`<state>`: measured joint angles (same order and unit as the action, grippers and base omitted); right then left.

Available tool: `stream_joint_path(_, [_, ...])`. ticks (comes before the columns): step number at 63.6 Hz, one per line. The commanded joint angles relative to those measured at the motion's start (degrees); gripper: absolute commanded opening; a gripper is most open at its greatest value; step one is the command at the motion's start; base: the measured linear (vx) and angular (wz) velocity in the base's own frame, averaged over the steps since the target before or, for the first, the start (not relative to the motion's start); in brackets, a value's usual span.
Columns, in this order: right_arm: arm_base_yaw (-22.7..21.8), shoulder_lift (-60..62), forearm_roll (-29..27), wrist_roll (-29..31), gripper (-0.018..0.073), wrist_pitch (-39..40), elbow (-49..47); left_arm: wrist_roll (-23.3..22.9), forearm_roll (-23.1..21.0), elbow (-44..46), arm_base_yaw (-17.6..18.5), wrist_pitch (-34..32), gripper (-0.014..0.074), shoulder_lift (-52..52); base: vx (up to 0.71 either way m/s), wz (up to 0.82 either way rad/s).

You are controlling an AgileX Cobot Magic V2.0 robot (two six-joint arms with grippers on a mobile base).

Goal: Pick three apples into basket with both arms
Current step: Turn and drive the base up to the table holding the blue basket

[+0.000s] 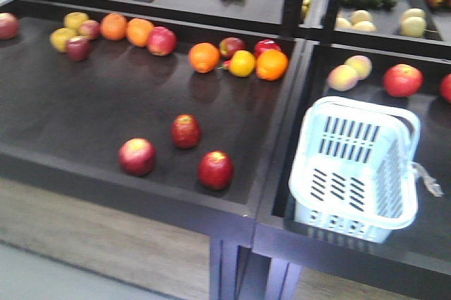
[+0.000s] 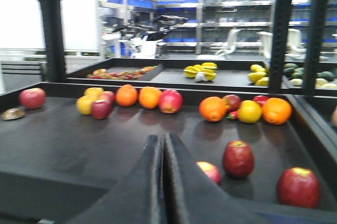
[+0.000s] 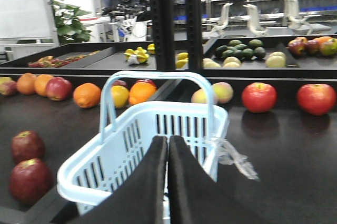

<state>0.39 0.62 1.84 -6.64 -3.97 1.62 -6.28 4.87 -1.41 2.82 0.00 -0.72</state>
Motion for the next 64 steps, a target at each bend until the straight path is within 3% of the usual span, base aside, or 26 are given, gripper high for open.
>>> stream_joint_path(1, [-0.39,0.6,0.64,-0.07,-0.0009,4.29,0.83,-0.44,-0.41,-1.31,-0.11,-3.97,-0.0006,-0.84,0.1,-0.34])
stream_joint_path(64, [-0.39,0.6,0.64,-0.07,-0.0009,4.29,0.83,-0.44,-0.41,-1.31,-0.11,-3.97,-0.0006,-0.84,0.09,-0.23])
